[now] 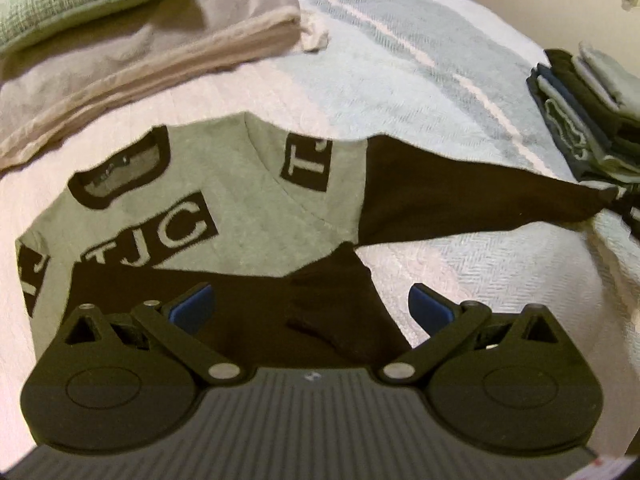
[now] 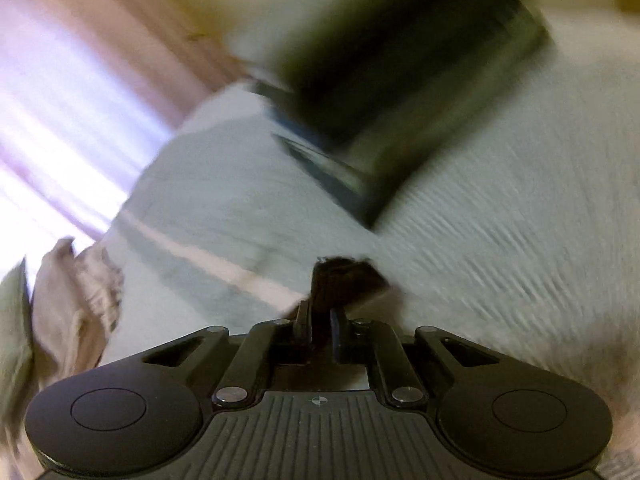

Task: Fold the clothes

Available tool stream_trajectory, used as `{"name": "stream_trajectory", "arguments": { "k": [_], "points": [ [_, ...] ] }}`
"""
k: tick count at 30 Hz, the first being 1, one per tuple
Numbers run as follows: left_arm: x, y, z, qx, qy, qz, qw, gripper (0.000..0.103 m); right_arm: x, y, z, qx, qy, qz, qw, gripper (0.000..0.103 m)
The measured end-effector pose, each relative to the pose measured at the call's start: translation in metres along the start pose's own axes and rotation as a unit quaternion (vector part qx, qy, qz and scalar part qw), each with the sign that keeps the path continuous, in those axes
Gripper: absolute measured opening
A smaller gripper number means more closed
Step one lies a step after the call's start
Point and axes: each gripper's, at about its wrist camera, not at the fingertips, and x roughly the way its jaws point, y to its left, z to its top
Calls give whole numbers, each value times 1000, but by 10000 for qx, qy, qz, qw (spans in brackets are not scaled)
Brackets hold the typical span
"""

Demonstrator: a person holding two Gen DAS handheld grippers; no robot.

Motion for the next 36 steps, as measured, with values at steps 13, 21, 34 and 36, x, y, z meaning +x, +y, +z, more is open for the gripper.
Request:
{"name": "stream_trajectory", "arguments": {
  "k": [13, 21, 34, 36],
  "points": [
    [-84, 164, -52, -878, -468, 397, 9942, 101, -51, 357, -161, -3288, -264, 3205, 8880, 4],
    [-92, 276, -128, -1512, -81, 866, 9847, 101, -7, 375, -347, -3838, 1673, 2896, 8607, 5],
    [-98, 306, -143, -1788, -211, 686, 9813, 101, -9, 457, -367, -4274, 673, 3687, 8227, 10],
    [-94, 309, -144, -1834, -160, 710, 9803, 101, 4, 460, -392, -4669, 1263, 3480, 8031, 38]
  ]
}}
